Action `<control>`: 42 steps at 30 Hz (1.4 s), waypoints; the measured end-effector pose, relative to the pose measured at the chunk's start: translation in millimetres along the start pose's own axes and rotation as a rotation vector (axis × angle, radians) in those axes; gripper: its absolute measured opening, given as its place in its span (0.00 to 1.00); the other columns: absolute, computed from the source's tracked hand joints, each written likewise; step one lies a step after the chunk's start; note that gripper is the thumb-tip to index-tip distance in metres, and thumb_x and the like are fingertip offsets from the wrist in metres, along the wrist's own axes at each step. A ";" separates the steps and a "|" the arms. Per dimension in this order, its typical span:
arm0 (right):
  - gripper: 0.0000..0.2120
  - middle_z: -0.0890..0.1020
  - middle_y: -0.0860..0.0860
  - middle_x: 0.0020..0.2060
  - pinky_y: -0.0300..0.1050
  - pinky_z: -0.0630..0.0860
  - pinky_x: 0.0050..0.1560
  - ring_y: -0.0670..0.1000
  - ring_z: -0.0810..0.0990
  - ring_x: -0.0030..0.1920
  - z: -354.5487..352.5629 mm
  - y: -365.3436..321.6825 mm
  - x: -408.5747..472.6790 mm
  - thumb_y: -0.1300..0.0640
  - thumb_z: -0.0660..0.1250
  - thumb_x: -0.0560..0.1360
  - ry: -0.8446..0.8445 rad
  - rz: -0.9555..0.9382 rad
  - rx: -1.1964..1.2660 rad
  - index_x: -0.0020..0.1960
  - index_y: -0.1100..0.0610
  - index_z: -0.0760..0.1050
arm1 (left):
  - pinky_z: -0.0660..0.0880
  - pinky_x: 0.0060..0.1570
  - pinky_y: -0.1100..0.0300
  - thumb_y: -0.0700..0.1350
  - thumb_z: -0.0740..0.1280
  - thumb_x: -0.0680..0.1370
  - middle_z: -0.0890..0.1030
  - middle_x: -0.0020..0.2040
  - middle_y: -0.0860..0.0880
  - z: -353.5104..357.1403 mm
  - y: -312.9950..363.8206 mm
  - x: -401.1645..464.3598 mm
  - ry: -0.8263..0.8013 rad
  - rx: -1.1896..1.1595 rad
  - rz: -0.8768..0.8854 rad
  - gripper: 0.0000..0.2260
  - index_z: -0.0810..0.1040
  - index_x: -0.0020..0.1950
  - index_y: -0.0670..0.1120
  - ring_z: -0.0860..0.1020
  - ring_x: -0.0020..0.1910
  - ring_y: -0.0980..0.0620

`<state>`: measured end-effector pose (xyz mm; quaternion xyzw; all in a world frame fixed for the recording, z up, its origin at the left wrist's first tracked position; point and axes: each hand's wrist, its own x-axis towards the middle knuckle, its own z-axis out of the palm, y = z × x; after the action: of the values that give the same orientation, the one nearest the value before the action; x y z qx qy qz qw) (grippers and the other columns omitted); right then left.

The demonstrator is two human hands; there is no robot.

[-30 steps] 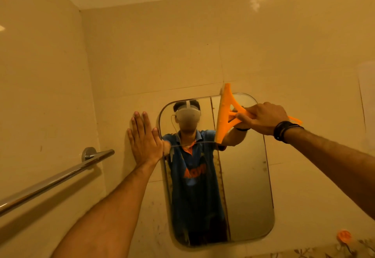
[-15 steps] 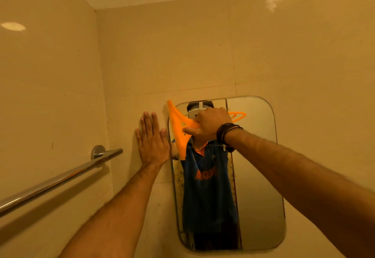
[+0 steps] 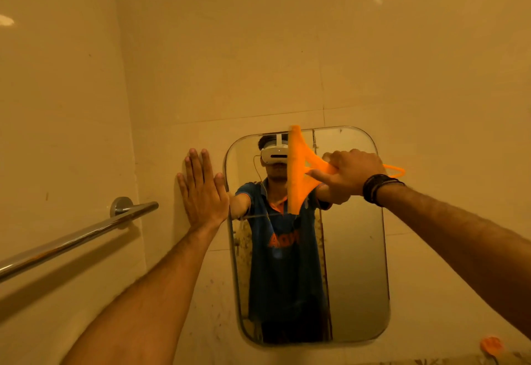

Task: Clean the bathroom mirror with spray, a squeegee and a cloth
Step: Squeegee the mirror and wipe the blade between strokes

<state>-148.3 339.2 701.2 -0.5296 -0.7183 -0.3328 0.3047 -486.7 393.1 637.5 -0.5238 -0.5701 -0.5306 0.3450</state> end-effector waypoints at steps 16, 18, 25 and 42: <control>0.37 0.66 0.47 0.19 0.37 0.57 0.28 0.48 0.65 0.20 -37.4 69.8 -66.0 0.19 0.45 0.64 0.092 0.223 0.004 0.24 0.52 0.65 | 0.47 0.80 0.42 0.55 0.39 0.84 0.45 0.84 0.48 3.7 7.4 2.1 -0.003 -0.078 -0.094 0.27 0.38 0.82 0.51 0.46 0.83 0.48; 0.34 0.66 0.46 0.20 0.37 0.57 0.27 0.46 0.65 0.21 -40.7 42.4 -54.9 0.19 0.47 0.67 0.116 0.156 0.043 0.29 0.49 0.68 | 0.48 0.80 0.42 0.55 0.38 0.84 0.45 0.84 0.48 1.0 8.5 1.5 -0.011 -0.070 -0.095 0.27 0.37 0.82 0.51 0.46 0.83 0.48; 0.33 0.74 0.46 0.28 0.40 0.70 0.31 0.46 0.72 0.28 -25.5 -82.6 4.3 0.23 0.49 0.71 0.048 -0.096 0.005 0.40 0.50 0.77 | 0.44 0.80 0.42 0.55 0.41 0.83 0.40 0.83 0.47 -18.1 6.9 -0.9 -0.133 -0.024 -0.036 0.29 0.39 0.83 0.49 0.41 0.82 0.49; 0.38 0.74 0.47 0.26 0.40 0.67 0.29 0.49 0.74 0.28 8.0 60.5 -62.7 0.18 0.45 0.65 -0.030 0.272 0.034 0.35 0.52 0.72 | 0.46 0.80 0.40 0.57 0.39 0.85 0.46 0.84 0.48 5.4 5.4 -1.5 -0.001 -0.061 -0.064 0.26 0.34 0.81 0.54 0.46 0.83 0.48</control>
<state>-74.8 323.7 656.3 -0.6218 -0.6498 -0.2685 0.3451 -480.3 397.3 636.3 -0.5158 -0.5701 -0.5583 0.3117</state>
